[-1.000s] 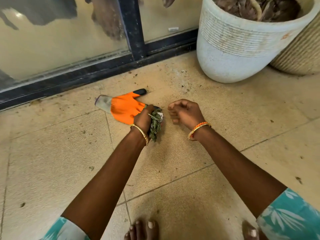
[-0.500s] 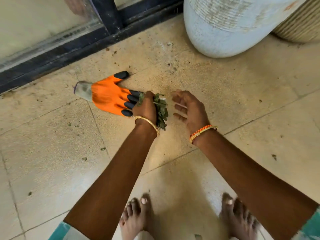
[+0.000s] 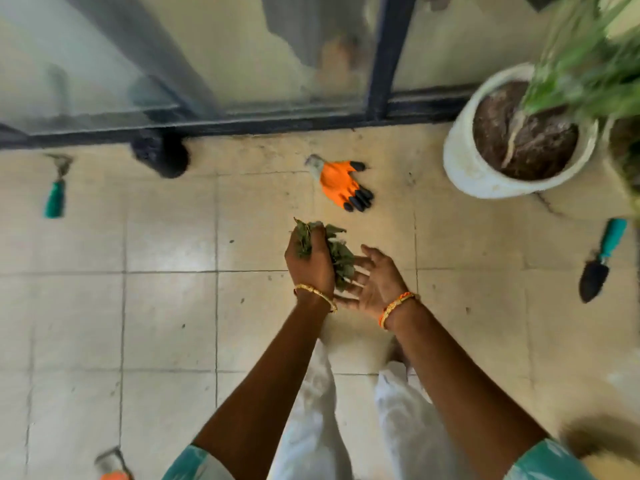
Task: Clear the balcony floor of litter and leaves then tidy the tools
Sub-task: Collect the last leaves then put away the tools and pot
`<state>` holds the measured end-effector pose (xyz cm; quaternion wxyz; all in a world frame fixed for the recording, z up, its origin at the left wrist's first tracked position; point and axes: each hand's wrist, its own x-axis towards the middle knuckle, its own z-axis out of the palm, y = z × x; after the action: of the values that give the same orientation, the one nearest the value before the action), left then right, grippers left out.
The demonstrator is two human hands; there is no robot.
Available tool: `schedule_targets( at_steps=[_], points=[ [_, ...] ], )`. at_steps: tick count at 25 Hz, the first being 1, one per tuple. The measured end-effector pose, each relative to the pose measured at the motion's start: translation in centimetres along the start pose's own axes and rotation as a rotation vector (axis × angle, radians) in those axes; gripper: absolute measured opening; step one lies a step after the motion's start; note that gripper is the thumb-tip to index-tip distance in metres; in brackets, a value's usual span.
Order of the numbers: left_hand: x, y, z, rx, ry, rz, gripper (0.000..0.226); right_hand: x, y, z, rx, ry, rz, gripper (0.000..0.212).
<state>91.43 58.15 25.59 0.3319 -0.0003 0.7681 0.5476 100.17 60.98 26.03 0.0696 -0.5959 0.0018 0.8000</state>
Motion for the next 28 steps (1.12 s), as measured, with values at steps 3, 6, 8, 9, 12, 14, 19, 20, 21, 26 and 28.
schedule_targets(
  at_steps=[3, 6, 8, 9, 12, 14, 19, 20, 21, 26, 28],
  points=[
    [-3.5, 7.4, -7.1, -0.096, 0.234, 0.023, 0.02, -7.5, 2.8, 6.5, -0.178, -0.085, 0.055, 0.027],
    [-6.2, 14.2, -13.1, -0.203, 0.46, -0.003, 0.018, -13.2, 5.5, 13.6, -0.424, -0.135, 0.032, 0.027],
    [-6.8, 17.5, -17.4, -0.244, 0.573, -0.018, 0.017, -15.7, 7.7, 18.5, -0.616, -0.123, 0.023, 0.028],
    [-6.7, 18.6, -19.4, -0.274, 0.609, -0.042, 0.017, -16.7, 8.8, 20.7, -0.693, -0.104, 0.024, 0.028],
    [-6.1, 21.3, -24.8, -0.353, 0.65, -0.093, 0.016, -18.7, 11.7, 26.6, -0.83, -0.073, -0.004, 0.027],
    [-5.6, 23.1, -28.6, -0.381, 0.684, -0.065, 0.02, -19.4, 13.8, 30.5, -0.865, -0.076, -0.035, 0.028],
    [-2.6, 26.1, -35.6, -0.533, 0.789, -0.053, 0.017, -19.5, 19.2, 38.3, -0.838, -0.098, -0.057, 0.047],
    [-1.6, 26.7, -36.6, -0.592, 0.81, -0.071, 0.019, -19.3, 20.1, 39.7, -0.841, -0.099, -0.084, 0.054],
    [-0.5, 27.3, -37.5, -0.661, 0.829, -0.089, 0.021, -19.2, 20.8, 41.4, -0.852, -0.112, -0.104, 0.059],
    [6.3, 30.9, -43.0, -0.906, 0.938, -0.177, 0.019, -17.5, 22.3, 51.1, -0.864, -0.264, -0.054, 0.073],
    [9.6, 32.8, -45.5, -1.0, 0.981, -0.199, 0.018, -16.5, 23.1, 55.7, -0.912, -0.321, -0.01, 0.079]
  ],
)
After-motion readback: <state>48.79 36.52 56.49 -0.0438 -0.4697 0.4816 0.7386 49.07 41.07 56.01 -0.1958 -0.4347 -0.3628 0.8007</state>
